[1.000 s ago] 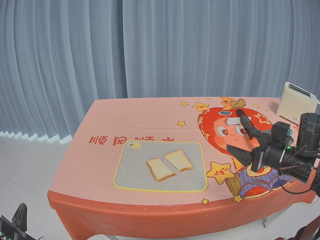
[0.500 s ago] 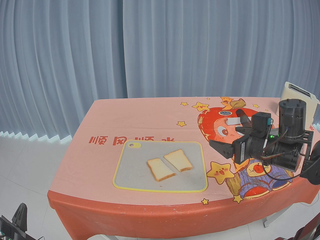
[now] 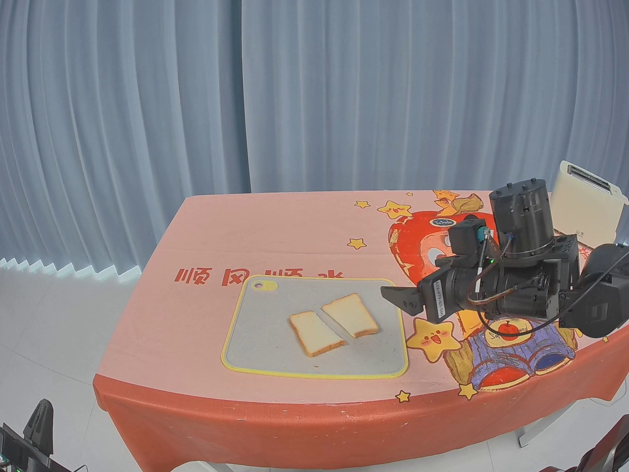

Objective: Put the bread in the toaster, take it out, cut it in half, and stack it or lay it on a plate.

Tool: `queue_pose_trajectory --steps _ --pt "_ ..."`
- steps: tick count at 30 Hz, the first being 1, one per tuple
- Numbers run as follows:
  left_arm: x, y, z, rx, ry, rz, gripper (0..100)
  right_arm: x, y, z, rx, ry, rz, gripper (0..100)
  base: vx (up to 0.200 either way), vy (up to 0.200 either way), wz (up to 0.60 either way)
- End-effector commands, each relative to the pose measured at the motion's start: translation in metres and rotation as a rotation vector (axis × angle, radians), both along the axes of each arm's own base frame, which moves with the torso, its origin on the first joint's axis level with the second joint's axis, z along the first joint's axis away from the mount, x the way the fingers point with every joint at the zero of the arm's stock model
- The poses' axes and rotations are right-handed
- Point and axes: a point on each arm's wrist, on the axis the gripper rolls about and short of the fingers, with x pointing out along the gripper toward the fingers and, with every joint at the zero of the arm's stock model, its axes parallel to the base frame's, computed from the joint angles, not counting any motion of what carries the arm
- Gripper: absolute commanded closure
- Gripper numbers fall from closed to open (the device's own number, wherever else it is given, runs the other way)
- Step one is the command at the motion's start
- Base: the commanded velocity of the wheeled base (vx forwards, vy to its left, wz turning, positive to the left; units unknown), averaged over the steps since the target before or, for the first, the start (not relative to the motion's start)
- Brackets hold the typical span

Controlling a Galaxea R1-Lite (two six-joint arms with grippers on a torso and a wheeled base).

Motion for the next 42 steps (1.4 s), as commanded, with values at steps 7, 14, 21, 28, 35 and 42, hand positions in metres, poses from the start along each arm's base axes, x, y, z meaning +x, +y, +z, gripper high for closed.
queue_pose_trajectory --steps 7,14,21,28,35,42 --pt "0.0 0.0 -0.005 0.0 0.001 0.001 100 0.025 0.023 -0.019 -0.035 0.027 -0.004 0 0.0 0.0 0.0" --pt "0.0 0.0 -0.005 0.0 0.001 0.001 100 0.042 0.031 -0.038 -0.073 0.055 -0.024 0 0.0 0.0 0.0" --pt "0.0 0.0 -0.005 0.0 0.001 0.001 100 0.048 0.032 -0.051 -0.107 0.074 -0.049 0 0.0 0.0 0.0" --pt "0.0 0.0 -0.005 0.0 0.001 0.001 100 0.051 0.034 -0.059 -0.127 0.084 -0.058 0 0.0 0.0 0.0" --pt "0.0 0.0 -0.005 0.0 0.001 0.001 100 0.056 0.036 -0.062 -0.137 0.079 -0.074 0 0.0 0.0 0.0" --pt "0.0 0.0 -0.005 0.0 0.001 0.001 100 0.056 0.036 -0.062 -0.148 0.077 -0.068 0 0.0 0.0 0.0"
